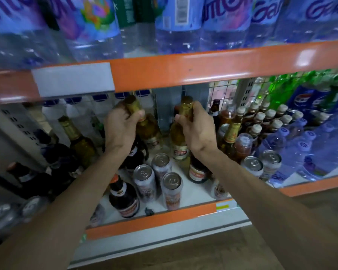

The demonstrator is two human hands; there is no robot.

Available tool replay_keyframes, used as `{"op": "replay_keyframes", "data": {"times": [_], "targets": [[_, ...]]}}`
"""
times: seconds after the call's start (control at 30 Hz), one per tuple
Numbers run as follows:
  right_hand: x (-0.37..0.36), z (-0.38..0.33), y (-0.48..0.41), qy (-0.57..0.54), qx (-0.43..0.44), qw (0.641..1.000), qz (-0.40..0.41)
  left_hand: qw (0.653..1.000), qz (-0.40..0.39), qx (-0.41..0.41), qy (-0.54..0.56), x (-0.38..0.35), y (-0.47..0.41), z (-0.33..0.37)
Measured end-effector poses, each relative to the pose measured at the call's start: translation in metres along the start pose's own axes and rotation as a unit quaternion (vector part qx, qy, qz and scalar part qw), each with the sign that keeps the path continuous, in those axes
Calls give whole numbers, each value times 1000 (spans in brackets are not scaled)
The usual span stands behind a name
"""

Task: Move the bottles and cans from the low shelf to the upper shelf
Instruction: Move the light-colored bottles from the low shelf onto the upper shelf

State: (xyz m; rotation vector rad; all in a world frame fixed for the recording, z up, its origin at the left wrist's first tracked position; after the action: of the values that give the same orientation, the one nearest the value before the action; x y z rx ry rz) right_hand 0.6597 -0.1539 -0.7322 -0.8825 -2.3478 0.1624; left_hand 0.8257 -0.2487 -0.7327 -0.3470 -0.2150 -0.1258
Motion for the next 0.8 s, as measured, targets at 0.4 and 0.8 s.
{"op": "replay_keyframes", "data": {"times": [0.4,0.8], "targets": [[84,-121,110,64,61,996,7,995,-68,-75,-8,102,109,96],[250,-423,141,19,-90,996,5,977,-208,35,-10,255,85,424]]}}
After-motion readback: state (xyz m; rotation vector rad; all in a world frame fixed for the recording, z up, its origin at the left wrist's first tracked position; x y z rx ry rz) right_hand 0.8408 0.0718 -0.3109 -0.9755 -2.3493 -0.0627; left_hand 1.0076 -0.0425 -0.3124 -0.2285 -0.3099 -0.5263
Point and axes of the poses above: each hand's wrist, its own y-axis away from the middle knuckle, its own x-axis out of the back of the hand, z = x × y, the point moved 4 cm from there along -y, towards the middle knuckle, and after that the axes turned 1 degree about y, right-handed, at the moved point
